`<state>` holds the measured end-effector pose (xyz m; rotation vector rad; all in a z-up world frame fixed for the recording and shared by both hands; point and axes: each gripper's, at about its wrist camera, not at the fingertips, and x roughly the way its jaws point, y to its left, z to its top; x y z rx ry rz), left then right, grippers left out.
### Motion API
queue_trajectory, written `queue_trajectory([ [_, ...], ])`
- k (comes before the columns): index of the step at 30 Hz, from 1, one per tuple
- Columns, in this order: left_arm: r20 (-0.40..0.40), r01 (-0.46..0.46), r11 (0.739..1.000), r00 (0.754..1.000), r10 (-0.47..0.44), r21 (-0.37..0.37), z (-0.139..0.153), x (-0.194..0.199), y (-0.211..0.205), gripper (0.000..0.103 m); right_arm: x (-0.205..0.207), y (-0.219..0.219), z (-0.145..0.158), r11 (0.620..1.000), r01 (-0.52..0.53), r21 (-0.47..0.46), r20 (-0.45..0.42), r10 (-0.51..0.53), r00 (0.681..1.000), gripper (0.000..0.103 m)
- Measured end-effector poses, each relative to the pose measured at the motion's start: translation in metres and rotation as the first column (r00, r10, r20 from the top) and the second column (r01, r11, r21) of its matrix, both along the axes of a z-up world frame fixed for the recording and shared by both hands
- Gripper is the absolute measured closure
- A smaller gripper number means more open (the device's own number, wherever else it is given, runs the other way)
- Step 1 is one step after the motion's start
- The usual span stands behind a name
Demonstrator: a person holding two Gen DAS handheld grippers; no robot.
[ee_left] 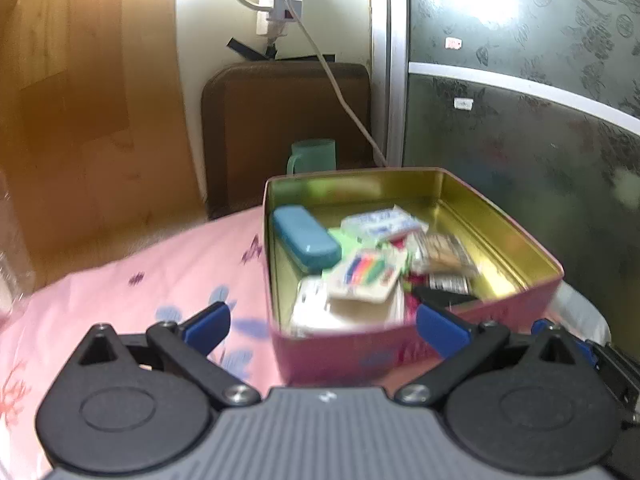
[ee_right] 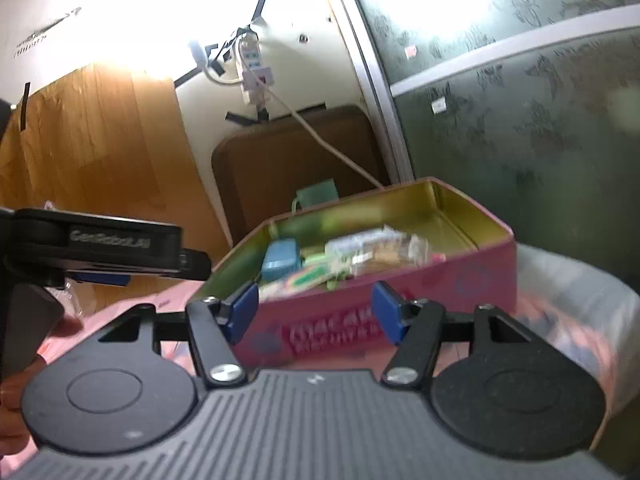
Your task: Organize soft objects
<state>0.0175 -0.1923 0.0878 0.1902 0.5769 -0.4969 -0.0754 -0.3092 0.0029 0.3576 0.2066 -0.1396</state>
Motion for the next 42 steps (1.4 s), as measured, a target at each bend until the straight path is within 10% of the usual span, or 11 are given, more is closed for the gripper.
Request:
queue_trajectory([
  [12,-0.086,-0.117,0.992,0.989,0.12,0.047,-0.026,-0.043,0.053,0.0,-0.029,0.031,0.005,0.999,-0.037,0.0,-0.048,0.037,0.998,0.022],
  [42,0.041,-0.221,0.96,0.975,0.217,0.172,-0.049,-0.079,0.091,0.0,-0.026,0.048,0.008,0.997,-0.06,0.058,-0.073,0.064,0.995,0.015],
])
